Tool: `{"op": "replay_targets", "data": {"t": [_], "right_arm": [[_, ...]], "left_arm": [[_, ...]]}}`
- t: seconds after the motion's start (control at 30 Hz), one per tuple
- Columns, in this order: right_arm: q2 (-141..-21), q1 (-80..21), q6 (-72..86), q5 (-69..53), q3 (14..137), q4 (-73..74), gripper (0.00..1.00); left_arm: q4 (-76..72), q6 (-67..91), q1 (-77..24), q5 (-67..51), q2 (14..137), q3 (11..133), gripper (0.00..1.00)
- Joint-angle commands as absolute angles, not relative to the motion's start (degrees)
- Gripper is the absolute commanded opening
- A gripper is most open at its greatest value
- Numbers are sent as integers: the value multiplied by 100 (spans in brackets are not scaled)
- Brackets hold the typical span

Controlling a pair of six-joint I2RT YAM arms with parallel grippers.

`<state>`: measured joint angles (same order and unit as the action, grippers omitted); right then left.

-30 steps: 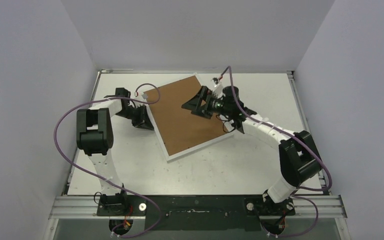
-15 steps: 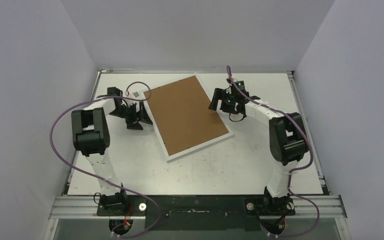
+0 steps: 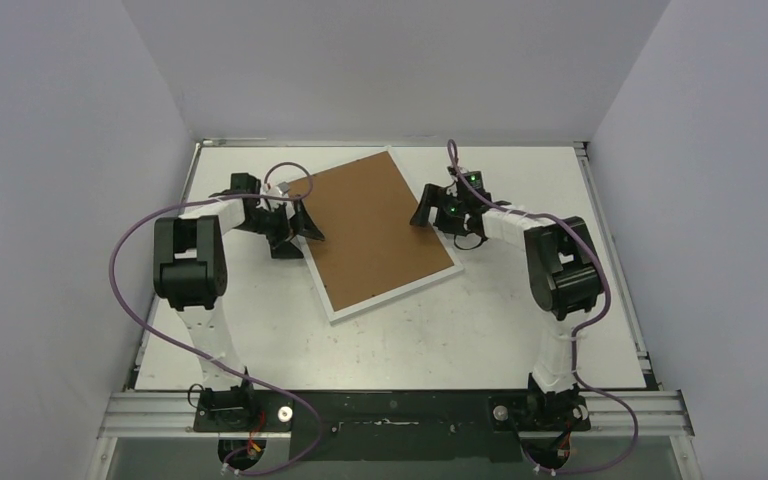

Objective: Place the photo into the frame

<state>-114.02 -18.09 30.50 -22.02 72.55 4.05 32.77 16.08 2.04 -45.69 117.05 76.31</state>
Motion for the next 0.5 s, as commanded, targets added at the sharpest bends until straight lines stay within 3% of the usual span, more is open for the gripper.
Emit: {"op": "replay_targets", "data": {"t": [0.0, 0.27, 0.47], "right_arm": [[-11082, -2202, 3516, -2668, 6835, -460, 90], [-10602, -2538, 4370, -3071, 5637, -1562, 90], [-10443, -2810, 4829, -3208, 5305, -2114, 90]], "left_arm": [[2750, 1535, 42, -3556, 12086, 7594, 94], [2878, 1468, 59, -3736, 11853, 7698, 78], [2910, 1545, 44, -4068, 11243, 8077, 73]]}}
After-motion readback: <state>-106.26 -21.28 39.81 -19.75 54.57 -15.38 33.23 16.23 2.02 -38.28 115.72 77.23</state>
